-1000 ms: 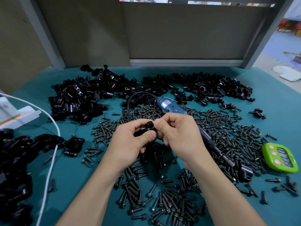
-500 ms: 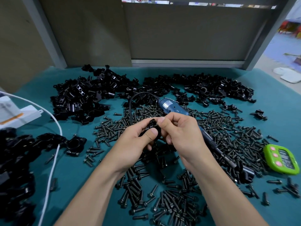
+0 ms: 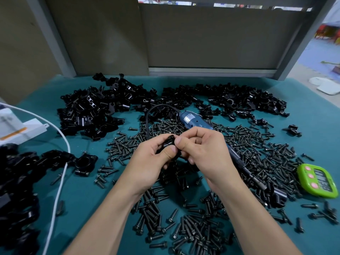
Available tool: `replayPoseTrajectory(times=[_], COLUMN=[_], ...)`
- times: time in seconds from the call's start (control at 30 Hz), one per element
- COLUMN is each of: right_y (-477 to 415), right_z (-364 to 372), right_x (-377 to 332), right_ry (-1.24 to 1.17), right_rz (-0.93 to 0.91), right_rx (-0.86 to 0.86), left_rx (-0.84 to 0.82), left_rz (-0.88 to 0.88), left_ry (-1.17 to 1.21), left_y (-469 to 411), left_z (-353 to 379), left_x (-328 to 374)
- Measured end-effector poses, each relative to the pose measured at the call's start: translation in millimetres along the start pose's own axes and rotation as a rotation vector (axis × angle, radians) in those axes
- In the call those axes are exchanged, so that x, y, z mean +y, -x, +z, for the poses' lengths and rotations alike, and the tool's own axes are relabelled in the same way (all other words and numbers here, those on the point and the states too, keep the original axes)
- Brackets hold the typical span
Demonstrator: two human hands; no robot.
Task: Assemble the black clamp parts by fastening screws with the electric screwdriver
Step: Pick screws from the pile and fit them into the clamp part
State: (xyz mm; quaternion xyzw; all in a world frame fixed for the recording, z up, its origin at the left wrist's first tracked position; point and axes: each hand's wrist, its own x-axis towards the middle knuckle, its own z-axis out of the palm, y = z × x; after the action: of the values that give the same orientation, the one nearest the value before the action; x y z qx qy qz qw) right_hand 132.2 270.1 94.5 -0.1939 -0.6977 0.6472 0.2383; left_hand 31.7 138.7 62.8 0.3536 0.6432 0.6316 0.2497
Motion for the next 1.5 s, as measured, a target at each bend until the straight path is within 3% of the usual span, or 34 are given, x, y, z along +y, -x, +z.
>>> replayPoseTrajectory(times=[0.27,0.67,0.93,1.33,1.5], right_y=[-1.8,3.2,4.7,3.7,5.2], right_z=[-4.6,4.2,-11.5,1.4,9.2], right_x=[2.1,4.7,-7.4,-0.7,2.4], right_ry=[0.012,0.529,0.641,0.607,0.701], right_rz=[-0.008,-0.172,-0.157,-0.152,-0.143], right_rx=[-0.017,0.078,-0.197,-0.065,0.04], left_rx=[-0.017,-0.018,0.021,0.054,0.076], left_rz=[-0.014,-0.001,-0.023,-0.015,0.017], left_ry=[-0.026,-0.118,-0.189,-0.309,-0.328], left_y=[2.7,4.4,4.1,4.9,7.0], left_z=[2.8,2.4,-0.5,2.2,3.6], left_x=[2.6,9.4,10.0,10.7,10.1])
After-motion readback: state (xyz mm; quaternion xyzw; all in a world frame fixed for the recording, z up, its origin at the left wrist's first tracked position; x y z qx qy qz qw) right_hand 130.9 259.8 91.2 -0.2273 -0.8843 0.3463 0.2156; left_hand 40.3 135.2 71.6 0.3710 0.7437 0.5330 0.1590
